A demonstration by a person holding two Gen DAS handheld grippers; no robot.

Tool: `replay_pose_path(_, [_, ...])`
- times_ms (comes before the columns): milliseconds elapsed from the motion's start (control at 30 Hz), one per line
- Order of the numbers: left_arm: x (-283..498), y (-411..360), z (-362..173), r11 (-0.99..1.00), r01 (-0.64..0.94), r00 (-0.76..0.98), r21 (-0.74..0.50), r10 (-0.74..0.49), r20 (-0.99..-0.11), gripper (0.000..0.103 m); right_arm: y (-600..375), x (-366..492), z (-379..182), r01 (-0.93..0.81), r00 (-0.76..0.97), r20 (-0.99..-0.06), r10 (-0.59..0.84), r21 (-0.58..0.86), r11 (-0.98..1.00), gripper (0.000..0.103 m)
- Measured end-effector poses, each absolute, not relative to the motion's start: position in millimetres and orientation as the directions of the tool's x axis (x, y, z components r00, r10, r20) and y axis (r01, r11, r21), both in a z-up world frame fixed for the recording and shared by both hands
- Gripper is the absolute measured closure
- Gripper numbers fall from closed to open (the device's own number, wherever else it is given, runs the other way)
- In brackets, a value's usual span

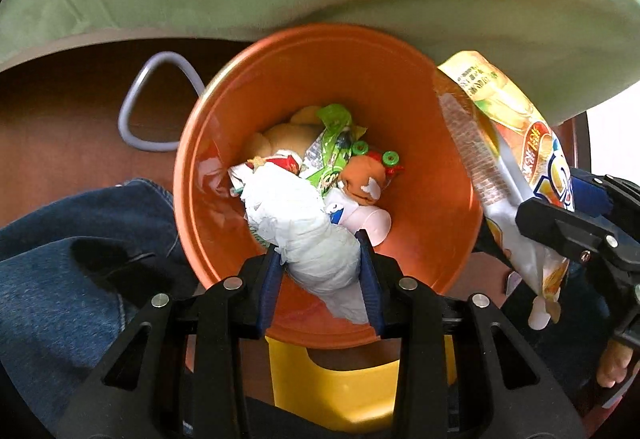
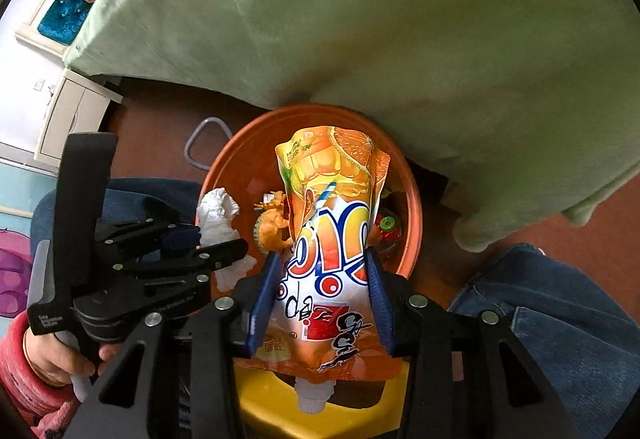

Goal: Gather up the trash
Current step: 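Carry pouch and tissue over the orange bucket and open both tools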

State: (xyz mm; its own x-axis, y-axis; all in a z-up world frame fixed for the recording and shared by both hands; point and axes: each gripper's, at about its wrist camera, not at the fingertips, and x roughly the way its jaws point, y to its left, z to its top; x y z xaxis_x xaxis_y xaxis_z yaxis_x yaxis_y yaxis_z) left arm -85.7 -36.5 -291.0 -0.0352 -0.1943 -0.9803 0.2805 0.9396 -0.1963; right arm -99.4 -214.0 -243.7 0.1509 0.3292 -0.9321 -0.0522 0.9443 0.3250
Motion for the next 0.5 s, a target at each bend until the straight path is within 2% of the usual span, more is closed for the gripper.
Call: replay_pose_path(500, [-88, -34, -305, 0.95, 0.254, -0.064, -0.181, -0.171, -0.983, 0.066, -205, -89, -256, -0.057, 0.137, -0.932, 0.335, 0.33, 0.942, 0.057])
